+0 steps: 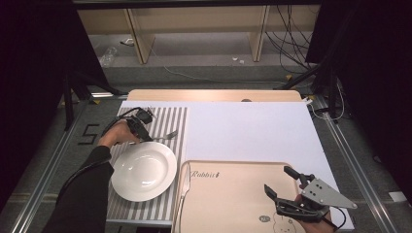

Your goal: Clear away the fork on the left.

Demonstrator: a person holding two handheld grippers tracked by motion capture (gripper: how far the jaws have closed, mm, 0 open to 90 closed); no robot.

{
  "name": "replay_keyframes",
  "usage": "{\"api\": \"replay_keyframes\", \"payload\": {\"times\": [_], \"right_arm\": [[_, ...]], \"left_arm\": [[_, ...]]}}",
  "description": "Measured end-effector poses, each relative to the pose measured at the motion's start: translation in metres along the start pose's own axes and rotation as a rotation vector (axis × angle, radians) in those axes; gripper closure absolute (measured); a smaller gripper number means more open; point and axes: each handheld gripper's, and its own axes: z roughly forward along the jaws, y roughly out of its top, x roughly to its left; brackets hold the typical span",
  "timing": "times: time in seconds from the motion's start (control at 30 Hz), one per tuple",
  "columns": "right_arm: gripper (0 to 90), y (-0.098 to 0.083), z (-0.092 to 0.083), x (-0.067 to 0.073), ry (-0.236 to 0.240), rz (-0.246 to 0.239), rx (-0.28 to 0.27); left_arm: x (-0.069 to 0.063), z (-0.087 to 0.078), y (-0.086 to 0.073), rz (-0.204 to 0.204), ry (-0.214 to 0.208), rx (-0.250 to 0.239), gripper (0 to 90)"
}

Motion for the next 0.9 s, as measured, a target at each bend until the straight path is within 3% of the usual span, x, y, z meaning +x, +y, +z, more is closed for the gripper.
{"api": "replay_keyframes", "payload": {"times": [0.27,0.43,0.67,0.8,0.9], "right_arm": [[19.4,0.000,0.000,0.000,0.002,0.001,0.003],[19.5,0.000,0.000,0.000,0.003,-0.001,0.004],[19.5,0.000,0.000,0.000,0.001,0.002,0.003],[19.5,0.000,0.000,0.000,0.001,0.000,0.004],[19.5,0.000,0.000,0.000,0.002,0.001,0.003]], "left_arm": [[-0.003,0.000,-0.001,0.029,-0.014,-0.009,80.5],[-0.002,-0.001,-0.001,0.014,-0.015,-0.012,81.8],[0.002,-0.002,-0.004,-0.067,-0.004,-0.049,82.3],[0.006,-0.009,-0.005,-0.117,0.031,-0.096,82.4],[0.008,-0.016,-0.005,-0.129,0.050,-0.113,82.4]]}}
